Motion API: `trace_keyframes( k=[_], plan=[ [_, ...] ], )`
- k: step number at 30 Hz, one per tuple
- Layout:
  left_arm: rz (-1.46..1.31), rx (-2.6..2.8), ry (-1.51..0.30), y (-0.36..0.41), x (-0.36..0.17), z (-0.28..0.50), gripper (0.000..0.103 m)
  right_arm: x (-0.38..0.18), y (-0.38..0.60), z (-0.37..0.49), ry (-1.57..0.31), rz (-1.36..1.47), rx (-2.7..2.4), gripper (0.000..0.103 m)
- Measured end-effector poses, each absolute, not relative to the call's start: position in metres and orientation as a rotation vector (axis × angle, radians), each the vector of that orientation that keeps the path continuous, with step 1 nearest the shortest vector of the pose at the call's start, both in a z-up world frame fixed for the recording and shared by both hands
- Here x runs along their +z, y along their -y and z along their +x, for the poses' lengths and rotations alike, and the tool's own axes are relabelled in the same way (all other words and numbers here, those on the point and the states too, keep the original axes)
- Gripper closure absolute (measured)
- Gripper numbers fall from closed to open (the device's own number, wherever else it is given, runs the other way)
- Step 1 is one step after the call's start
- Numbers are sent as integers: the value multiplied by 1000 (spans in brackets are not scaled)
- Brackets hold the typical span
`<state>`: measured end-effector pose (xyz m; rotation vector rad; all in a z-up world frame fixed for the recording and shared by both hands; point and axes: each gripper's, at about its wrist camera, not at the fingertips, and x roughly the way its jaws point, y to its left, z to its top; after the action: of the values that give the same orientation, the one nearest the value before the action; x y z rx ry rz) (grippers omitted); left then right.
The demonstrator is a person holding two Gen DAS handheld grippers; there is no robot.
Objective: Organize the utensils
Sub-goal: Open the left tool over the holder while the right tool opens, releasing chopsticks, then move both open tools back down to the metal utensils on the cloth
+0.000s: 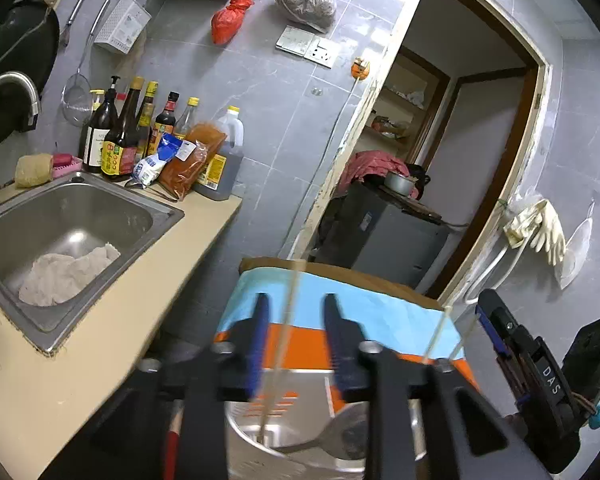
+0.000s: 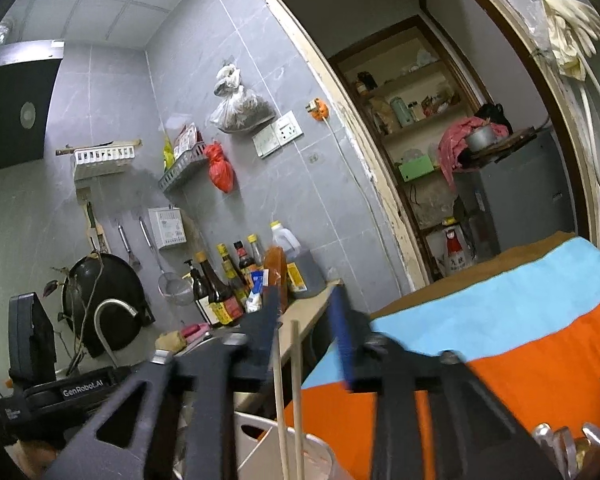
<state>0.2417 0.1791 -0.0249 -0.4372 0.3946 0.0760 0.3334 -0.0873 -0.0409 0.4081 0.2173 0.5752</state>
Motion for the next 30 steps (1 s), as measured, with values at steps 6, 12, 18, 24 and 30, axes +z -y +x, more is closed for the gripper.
trace_keyframes(
  k=[6,12,18,24,30],
  plan=[
    [-433,74,-375,-159,-6,234,45,-28,109,325,-236,402,555,55],
    [-391,77,-318,-122,19,228,10,-2,146,318,-243,359,512,26],
    [-310,84,-277,-74,32,226,0,15,193,306,-224,325,446,5],
    [-261,63,-273,-25,30,225,0,21,233,297,-212,291,396,2],
    [-230,32,-294,16,21,219,0,21,270,287,-224,257,356,2]
  ],
)
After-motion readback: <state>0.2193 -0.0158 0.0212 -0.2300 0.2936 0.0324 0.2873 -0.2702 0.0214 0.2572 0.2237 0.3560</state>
